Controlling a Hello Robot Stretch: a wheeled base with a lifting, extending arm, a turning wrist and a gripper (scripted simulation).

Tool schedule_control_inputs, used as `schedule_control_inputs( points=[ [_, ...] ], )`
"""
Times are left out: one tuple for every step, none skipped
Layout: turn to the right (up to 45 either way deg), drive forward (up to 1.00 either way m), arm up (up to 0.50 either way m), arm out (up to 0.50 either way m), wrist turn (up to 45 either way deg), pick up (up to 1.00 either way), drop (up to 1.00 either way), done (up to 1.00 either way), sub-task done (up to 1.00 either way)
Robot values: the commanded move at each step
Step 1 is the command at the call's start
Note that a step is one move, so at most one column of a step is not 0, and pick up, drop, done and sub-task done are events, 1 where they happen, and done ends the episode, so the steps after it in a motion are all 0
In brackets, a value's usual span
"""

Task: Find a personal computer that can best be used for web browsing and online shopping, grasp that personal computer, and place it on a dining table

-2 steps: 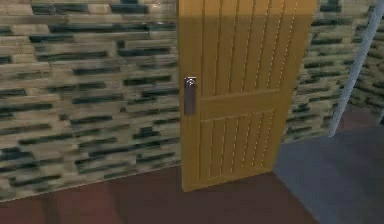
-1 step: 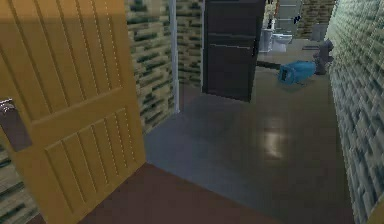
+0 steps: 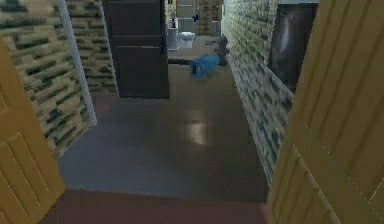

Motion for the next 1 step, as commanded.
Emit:
schedule_control_inputs(
  points=[
    [0.0,1.00,0.00,0.00,0.0,0.00,0.00,0.00,0.00]
  ],
)
